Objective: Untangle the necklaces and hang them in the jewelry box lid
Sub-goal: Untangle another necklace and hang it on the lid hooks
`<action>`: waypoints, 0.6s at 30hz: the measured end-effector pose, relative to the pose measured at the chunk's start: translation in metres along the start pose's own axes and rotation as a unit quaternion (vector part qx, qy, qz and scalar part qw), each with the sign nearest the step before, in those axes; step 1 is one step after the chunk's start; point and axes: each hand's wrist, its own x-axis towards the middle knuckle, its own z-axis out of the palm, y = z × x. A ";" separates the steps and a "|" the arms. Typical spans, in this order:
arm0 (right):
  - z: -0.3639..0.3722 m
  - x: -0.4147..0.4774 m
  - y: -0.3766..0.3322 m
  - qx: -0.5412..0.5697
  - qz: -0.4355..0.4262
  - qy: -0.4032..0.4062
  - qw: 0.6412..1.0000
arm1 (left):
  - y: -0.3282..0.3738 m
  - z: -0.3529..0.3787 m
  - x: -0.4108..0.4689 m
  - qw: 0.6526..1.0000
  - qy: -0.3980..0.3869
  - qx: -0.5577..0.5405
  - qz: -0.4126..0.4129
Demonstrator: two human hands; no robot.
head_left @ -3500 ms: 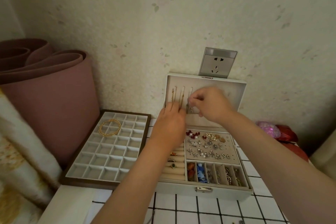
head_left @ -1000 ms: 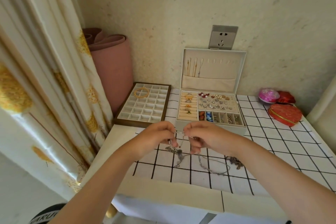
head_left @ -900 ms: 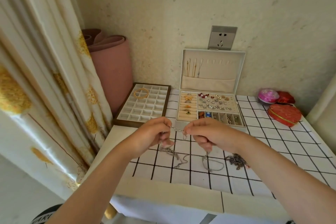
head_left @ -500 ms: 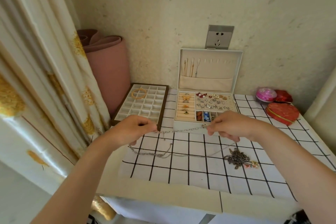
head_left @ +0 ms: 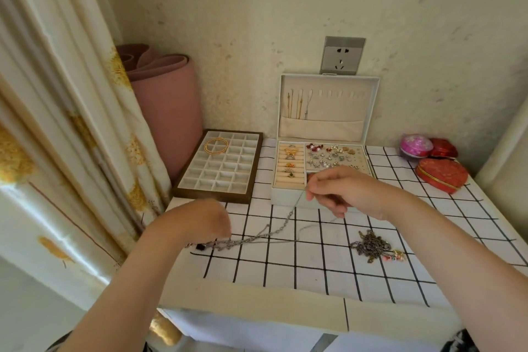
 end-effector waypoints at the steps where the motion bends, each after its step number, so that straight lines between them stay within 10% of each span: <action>1: 0.006 0.001 -0.003 -0.012 -0.006 -0.008 1.000 | 0.010 0.001 0.000 0.997 0.061 -0.022 0.034; 3: 0.018 0.004 -0.009 -0.027 -0.022 -0.020 0.999 | 0.036 0.004 -0.004 0.961 0.152 -0.180 0.148; 6: 0.027 0.008 -0.013 -0.002 -0.050 -0.023 0.999 | 0.066 0.004 -0.010 0.882 0.082 -0.377 0.272; 12: 0.009 0.005 -0.005 0.009 -0.023 -0.006 1.000 | 0.061 -0.019 -0.014 0.906 0.024 -0.365 0.213; 18: -0.005 0.003 0.002 -0.070 0.051 0.004 0.996 | 0.040 -0.033 -0.010 0.772 -0.066 -0.576 0.261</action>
